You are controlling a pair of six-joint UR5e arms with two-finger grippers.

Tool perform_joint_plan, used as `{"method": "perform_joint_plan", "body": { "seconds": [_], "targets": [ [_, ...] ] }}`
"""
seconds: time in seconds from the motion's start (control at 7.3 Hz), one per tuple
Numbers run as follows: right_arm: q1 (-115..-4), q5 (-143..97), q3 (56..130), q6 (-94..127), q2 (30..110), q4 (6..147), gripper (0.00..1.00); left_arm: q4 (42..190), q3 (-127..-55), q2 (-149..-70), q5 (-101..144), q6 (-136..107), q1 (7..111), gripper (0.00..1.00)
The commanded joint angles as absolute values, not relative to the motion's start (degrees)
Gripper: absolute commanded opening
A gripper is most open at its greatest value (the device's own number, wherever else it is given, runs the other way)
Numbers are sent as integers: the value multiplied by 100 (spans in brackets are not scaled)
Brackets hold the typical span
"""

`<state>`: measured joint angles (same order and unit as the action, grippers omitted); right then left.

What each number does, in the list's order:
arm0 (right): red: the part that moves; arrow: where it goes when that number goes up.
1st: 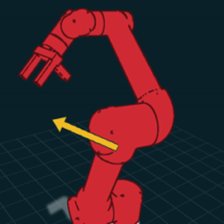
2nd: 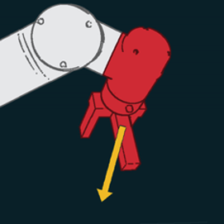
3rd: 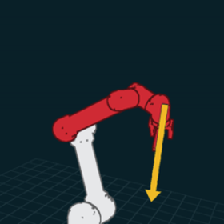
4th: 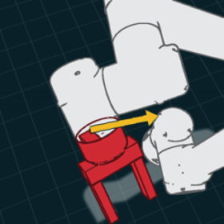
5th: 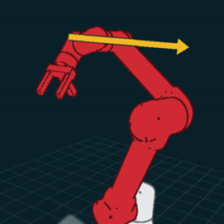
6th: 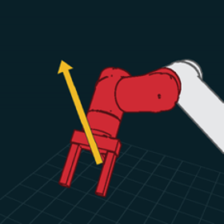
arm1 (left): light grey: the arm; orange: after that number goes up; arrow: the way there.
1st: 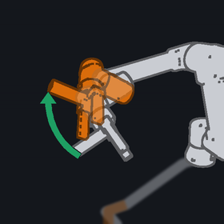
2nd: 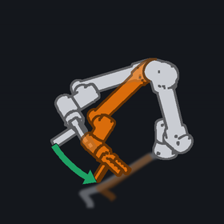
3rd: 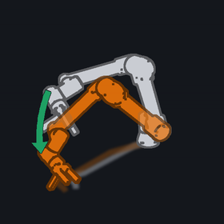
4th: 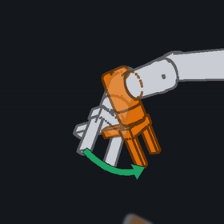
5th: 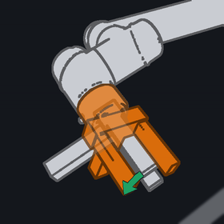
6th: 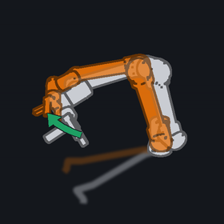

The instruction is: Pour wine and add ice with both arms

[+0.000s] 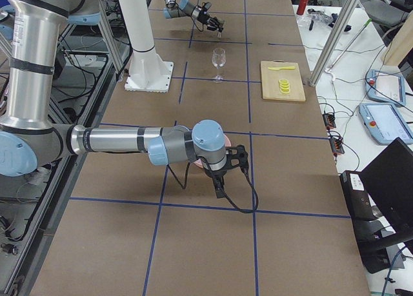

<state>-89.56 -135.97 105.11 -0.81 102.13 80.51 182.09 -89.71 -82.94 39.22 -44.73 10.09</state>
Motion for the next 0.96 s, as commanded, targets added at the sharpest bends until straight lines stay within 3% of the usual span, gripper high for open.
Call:
{"method": "perform_joint_plan", "body": {
  "seconds": [0.0,0.27,0.82],
  "targets": [
    [-8956,-13597,10538,-79,10230,8051,100,18202,-8860,-8306,3929,-4474,984,0],
    [-8956,-13597,10547,-88,10239,8051,100,18185,-8754,-8446,3955,-4456,984,2],
    [-8965,-13597,10634,-70,10336,8051,100,18176,-8640,-8446,3955,-4421,949,17]
  ]
}}
